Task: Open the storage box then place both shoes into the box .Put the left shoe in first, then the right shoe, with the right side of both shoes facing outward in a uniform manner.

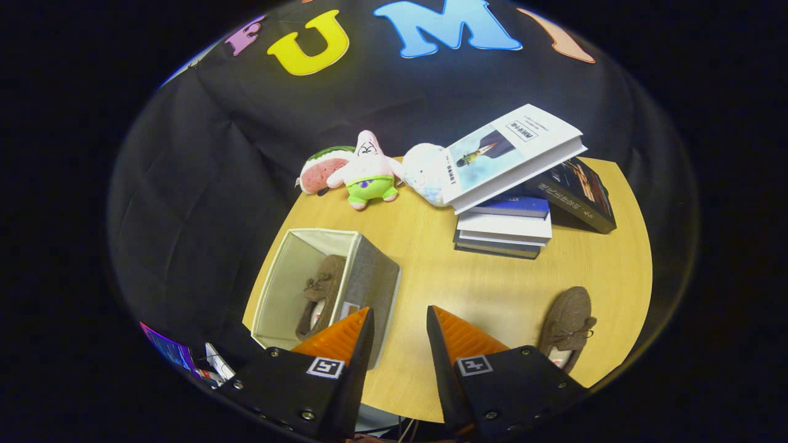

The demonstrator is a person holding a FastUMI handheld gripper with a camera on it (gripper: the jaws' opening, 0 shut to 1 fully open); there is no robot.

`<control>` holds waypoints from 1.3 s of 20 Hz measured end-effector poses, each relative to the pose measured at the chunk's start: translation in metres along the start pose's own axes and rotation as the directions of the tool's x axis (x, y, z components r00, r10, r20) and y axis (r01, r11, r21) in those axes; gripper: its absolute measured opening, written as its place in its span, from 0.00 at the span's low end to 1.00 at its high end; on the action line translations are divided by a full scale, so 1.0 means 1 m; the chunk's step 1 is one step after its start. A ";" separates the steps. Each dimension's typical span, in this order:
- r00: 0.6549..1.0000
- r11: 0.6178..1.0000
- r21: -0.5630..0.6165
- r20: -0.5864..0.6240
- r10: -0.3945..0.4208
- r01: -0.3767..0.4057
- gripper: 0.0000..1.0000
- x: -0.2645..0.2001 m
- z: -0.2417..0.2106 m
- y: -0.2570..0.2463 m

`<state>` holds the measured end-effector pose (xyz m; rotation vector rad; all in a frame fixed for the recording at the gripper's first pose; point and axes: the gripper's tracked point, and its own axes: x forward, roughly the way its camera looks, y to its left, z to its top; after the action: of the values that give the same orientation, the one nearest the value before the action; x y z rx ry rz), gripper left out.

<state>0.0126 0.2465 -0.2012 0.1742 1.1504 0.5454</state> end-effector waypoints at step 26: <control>0.904 0.929 0.207 -0.370 -0.217 0.307 0.52 0.007 -0.137 -0.237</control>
<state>-0.0333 0.0270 -0.3586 0.1486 1.5590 0.1802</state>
